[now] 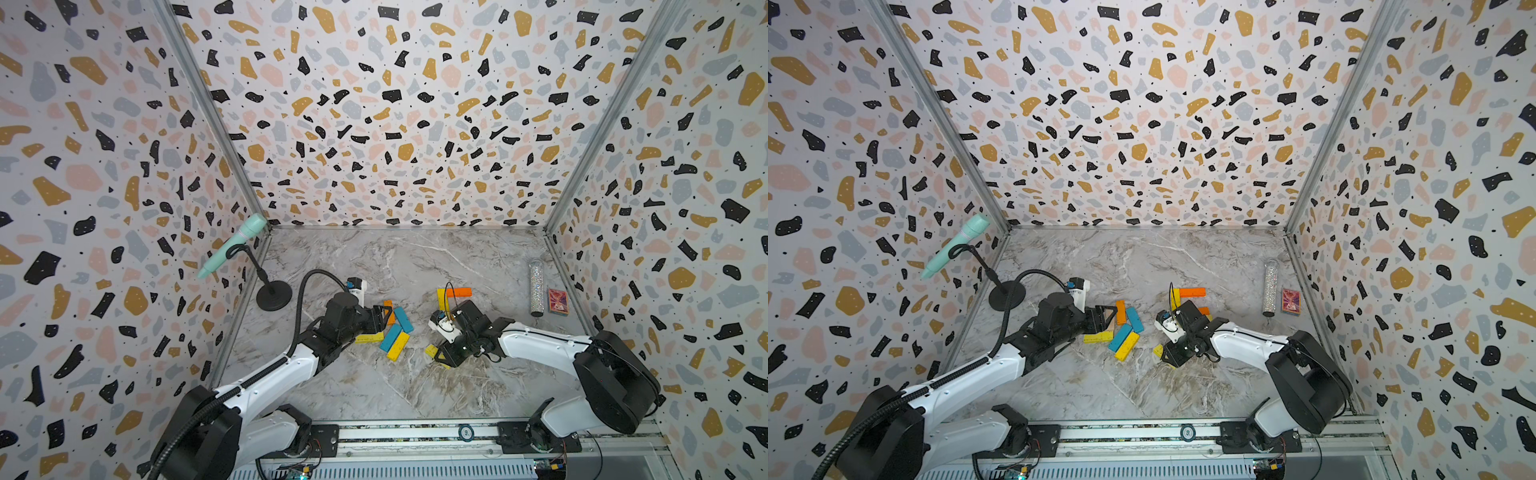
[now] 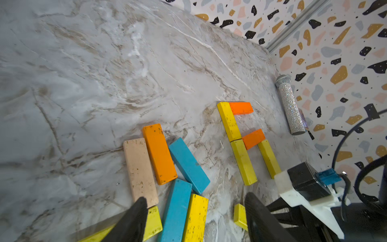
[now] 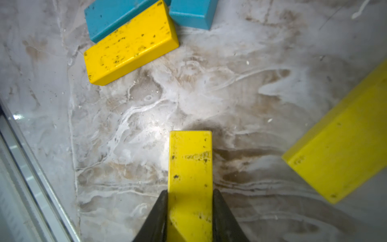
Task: Assemble the number 6 with building blocks
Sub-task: Place the building block at the center of the board, then assemble the building block at the center of the board.
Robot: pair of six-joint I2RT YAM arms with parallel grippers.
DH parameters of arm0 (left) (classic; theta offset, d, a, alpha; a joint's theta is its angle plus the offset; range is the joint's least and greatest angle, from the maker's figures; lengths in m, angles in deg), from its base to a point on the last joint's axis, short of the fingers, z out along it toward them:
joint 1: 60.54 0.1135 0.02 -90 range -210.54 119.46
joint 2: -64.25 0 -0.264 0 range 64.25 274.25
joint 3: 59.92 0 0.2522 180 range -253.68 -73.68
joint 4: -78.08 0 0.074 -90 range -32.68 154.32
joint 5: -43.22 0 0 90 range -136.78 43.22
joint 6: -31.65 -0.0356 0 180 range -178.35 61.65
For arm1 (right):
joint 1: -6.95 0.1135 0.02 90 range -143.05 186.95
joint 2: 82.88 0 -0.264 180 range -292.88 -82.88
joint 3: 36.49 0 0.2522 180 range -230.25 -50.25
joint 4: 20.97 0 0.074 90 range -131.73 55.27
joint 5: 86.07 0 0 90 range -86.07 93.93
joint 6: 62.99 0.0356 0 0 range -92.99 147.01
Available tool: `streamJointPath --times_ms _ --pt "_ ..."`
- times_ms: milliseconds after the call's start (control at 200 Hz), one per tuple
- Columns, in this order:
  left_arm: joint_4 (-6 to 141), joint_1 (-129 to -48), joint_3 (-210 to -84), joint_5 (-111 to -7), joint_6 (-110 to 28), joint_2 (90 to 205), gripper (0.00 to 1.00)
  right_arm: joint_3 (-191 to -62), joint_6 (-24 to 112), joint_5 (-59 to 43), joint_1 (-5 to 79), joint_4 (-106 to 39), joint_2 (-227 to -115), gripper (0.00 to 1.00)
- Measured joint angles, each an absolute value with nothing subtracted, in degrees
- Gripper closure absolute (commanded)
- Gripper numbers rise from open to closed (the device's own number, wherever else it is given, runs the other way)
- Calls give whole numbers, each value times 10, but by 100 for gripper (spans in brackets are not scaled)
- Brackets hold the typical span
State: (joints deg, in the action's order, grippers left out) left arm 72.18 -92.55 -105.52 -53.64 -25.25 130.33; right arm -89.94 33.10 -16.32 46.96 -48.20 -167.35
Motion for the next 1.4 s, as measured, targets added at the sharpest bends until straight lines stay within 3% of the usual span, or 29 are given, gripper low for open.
streamJointPath --times_ms 145,210,360,591,806,1402 --pt "741 -951 -1052 -533 -244 1305 54 -900 337 -141 473 -490 -1677 42" --pt "752 -961 -1045 -532 -237 1305 58 -905 348 -124 473 -504 -1673 40" --pt "768 -973 -1033 -529 -229 1314 74 -928 387 -106 475 -532 -1629 58" --pt "774 -975 -1033 -523 -227 1315 84 -930 427 -158 524 -500 -1594 78" --pt "790 -979 -1033 -538 -227 1329 94 -915 452 -175 538 -496 -1647 79" --pt "871 -1124 -1034 -523 -187 1499 99 -820 490 -181 467 -457 -1617 79"
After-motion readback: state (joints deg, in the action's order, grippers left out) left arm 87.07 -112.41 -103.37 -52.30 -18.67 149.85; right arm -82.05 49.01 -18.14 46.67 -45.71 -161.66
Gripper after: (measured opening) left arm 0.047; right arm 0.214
